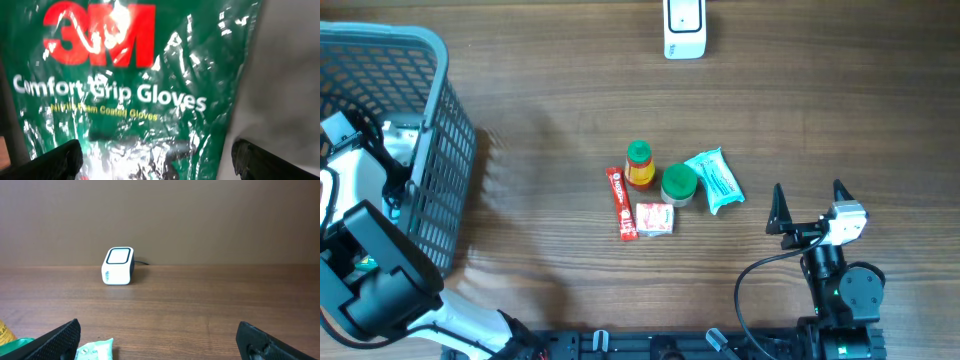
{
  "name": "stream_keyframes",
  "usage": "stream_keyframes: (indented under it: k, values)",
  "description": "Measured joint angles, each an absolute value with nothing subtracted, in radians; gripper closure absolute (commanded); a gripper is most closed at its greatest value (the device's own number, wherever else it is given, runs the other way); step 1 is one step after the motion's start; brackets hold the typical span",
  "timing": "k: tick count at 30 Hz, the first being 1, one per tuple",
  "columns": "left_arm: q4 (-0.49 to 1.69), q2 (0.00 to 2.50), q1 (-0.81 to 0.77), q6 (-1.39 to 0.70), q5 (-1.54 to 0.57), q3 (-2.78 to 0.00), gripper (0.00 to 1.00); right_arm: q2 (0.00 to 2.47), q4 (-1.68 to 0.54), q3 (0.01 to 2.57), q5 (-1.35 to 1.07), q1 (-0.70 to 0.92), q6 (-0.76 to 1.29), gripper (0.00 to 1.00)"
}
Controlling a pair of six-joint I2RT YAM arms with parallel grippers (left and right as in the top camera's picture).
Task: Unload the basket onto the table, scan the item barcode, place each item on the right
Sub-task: 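Reach the left gripper into the basket and grasp the green 3M gloves pack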
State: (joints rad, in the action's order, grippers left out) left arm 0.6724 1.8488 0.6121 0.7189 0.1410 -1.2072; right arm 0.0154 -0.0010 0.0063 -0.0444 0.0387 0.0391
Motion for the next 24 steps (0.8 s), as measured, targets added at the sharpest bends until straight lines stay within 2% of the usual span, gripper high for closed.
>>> stream_keyframes:
  k: [8, 14, 20, 22, 23, 24]
  values:
    - [0.696, 1.846, 0.611, 0.532, 0.166, -1.203, 0.00, 0.015, -0.001, 0.006, -0.044, 0.039, 0.039, 0.00]
    - [0.691, 1.848, 0.627, 0.472, -0.008, -1.191, 0.00, 0.015, -0.001, 0.006, -0.044, 0.039, 0.039, 0.00]
    - [0.664, 1.845, 0.627, 0.465, -0.040, -1.171, 0.01, 0.015, -0.001, 0.006, -0.044, 0.039, 0.039, 0.00]
    - [0.645, 1.836, 0.627, 0.463, -0.035, -1.152, 0.06, 0.015, -0.001, 0.006, -0.044, 0.039, 0.039, 0.00]
    - [0.633, 1.832, 0.627, 0.459, -0.031, -1.141, 0.19, 0.015, -0.001, 0.006, -0.044, 0.039, 0.039, 0.00]
    - [0.617, 1.825, 0.624, 0.455, -0.028, -1.127, 0.37, 0.015, -0.001, 0.006, -0.044, 0.039, 0.039, 0.00]
